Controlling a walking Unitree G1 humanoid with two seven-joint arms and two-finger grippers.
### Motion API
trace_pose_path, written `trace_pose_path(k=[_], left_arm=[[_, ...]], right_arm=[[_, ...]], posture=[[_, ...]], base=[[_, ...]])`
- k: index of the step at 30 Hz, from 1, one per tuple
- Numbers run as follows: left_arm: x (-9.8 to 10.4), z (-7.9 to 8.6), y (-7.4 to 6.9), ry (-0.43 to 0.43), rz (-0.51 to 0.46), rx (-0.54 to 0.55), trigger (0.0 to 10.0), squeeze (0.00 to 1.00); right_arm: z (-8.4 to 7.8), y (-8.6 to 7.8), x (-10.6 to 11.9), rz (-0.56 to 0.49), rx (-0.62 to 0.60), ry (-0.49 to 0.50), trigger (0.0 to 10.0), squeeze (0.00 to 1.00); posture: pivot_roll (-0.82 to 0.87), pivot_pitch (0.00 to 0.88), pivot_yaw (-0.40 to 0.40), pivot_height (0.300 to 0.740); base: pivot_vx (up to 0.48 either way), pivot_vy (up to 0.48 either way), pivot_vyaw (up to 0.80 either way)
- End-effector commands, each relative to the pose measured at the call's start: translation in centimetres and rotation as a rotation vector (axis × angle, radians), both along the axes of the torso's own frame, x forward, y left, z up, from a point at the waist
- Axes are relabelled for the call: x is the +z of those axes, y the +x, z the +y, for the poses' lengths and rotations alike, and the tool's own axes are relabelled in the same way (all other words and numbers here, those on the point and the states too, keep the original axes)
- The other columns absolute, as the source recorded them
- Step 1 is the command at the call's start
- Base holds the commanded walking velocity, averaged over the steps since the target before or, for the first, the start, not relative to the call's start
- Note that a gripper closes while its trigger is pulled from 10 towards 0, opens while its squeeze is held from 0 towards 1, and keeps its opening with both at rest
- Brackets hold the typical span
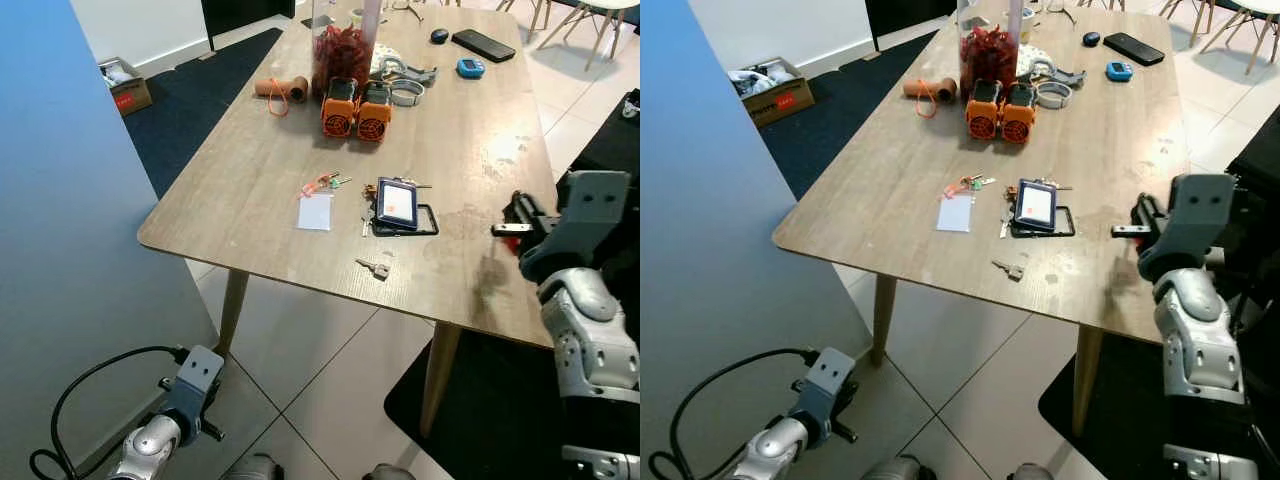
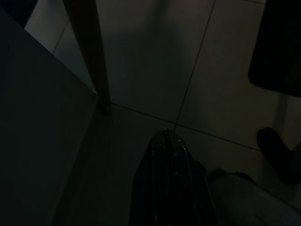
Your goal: Hang keys on a hook
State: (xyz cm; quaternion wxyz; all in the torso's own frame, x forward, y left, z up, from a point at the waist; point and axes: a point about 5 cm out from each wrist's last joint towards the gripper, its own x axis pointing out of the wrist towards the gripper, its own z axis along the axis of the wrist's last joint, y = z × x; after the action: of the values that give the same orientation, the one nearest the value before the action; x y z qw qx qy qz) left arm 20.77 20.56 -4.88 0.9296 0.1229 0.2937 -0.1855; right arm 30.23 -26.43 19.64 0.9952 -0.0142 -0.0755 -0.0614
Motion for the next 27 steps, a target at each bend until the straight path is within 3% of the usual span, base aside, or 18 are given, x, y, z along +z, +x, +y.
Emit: trace_pose_path(k=[1,6,12,13,15,16,17,18,27], left_arm=[[-0.3,0.5,-0.6,0.020,0.030,-0.008,10.0,0.00],[-0.4,0.3,-0.7,0.020,0.033,-0.013,10.0,0.00],[-0.5,0.2,-0.7,0.020,0.035,-0.017,10.0,0.00],[-0.5,0.1,-0.6,0.021,0.035,-0.017,10.0,0.00],[-0.5,0.1,-0.6,0.021,0.035,-0.018,10.0,0.00],[-0.4,0.1,-0.5,0.022,0.037,-0.018,10.0,0.00],[-0.4,0.1,-0.5,0.023,0.039,-0.018,10.0,0.00],[-0.4,0.1,-0.4,0.025,0.041,-0.017,10.0,0.00],[-0.5,0.2,-0.4,0.030,0.049,-0.014,10.0,0.00]], right_arm=[[-0.7,-0.1,0.8,-0.043,-0.022,0.006,0.0,0.00],[-1.0,-0.2,0.8,-0.053,-0.036,0.015,0.0,0.00],[0.1,0.1,0.2,-0.018,0.015,0.014,0.0,0.00],[0.5,0.2,-0.4,0.019,0.043,-0.004,0.8,0.00],[0.7,0.2,-0.7,0.045,0.061,-0.016,0.8,0.00],[1.1,0.3,-1.2,0.072,0.082,-0.038,4.2,0.00],[1.7,0.4,-1.6,0.090,0.108,-0.047,8.5,0.00],[2.2,0.5,-1.8,0.099,0.135,-0.049,10.0,0.00],[5.2,0.8,-2.5,0.112,0.268,-0.049,10.0,0.00]], posture=[[0.05,0.101,0.012,0.740],[0.05,0.101,0.012,0.740],[0.05,0.101,0.014,0.740],[0.05,0.101,0.015,0.740],[0.05,0.101,0.015,0.740],[0.05,0.102,0.016,0.740],[0.05,0.102,0.016,0.740],[0.05,0.102,0.016,0.740],[0.05,0.103,0.018,0.740]], base=[[0.000,0.000,0.00],[0.000,0.000,0.00],[0.000,0.000,0.00],[0.000,0.000,0.00],[0.000,0.000,0.00],[0.000,0.000,0.00],[0.000,0.000,0.00],[0.000,0.000,0.00],[0.000,0.000,0.00]])
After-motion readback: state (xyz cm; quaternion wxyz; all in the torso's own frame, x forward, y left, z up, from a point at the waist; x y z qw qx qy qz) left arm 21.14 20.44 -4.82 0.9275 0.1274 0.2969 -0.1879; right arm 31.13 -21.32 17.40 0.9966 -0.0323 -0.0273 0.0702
